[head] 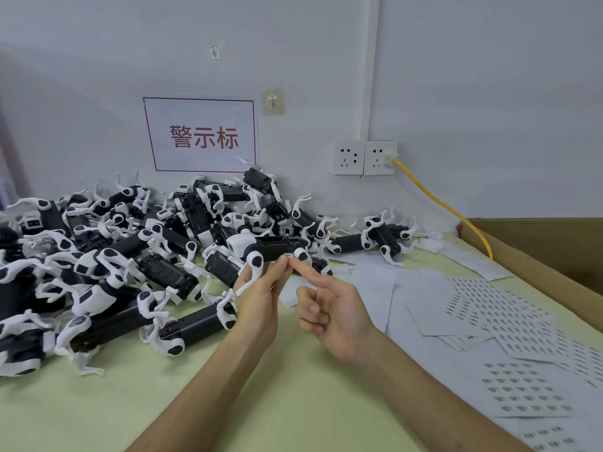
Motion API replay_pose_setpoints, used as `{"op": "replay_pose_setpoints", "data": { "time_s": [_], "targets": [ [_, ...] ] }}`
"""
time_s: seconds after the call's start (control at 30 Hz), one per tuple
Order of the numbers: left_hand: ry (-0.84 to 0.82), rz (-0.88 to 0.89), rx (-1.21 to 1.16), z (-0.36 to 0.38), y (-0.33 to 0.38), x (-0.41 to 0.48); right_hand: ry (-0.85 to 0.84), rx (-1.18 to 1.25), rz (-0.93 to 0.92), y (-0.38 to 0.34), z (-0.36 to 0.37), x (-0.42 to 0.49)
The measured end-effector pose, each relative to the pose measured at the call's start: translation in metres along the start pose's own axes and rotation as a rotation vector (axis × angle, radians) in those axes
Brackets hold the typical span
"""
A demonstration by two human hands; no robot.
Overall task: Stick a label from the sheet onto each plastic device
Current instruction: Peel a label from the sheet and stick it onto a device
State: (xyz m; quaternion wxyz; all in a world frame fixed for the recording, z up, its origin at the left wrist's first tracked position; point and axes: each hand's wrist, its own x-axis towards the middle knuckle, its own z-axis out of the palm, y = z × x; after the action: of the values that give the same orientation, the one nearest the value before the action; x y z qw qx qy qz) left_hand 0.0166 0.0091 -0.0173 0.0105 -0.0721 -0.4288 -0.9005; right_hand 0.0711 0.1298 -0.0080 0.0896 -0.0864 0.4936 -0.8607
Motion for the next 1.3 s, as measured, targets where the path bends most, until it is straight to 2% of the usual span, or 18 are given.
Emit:
{"op": "replay_pose_setpoints", "data": {
  "time_s": [0.67, 0.93, 1.1, 1.3],
  "targets": [
    [0.133, 0.132, 0.095, -0.006, -0.012, 0.008, -0.021, -0.02, 0.008, 0.0, 0.001, -0.002],
    [0.159, 0.125, 0.071, -0.005, -0.014, 0.009, -0.03, -0.021, 0.009, 0.0, 0.0, -0.001],
    [0.261, 0.084, 0.147, -0.003, -0.014, 0.008, -0.029, -0.023, -0.001, 0.002, 0.0, 0.0],
    [0.28, 0.139, 0.178, 0.002, -0.008, 0.005, -0.045, -0.02, -0.004, 0.001, 0.002, 0.001]
  ]
}}
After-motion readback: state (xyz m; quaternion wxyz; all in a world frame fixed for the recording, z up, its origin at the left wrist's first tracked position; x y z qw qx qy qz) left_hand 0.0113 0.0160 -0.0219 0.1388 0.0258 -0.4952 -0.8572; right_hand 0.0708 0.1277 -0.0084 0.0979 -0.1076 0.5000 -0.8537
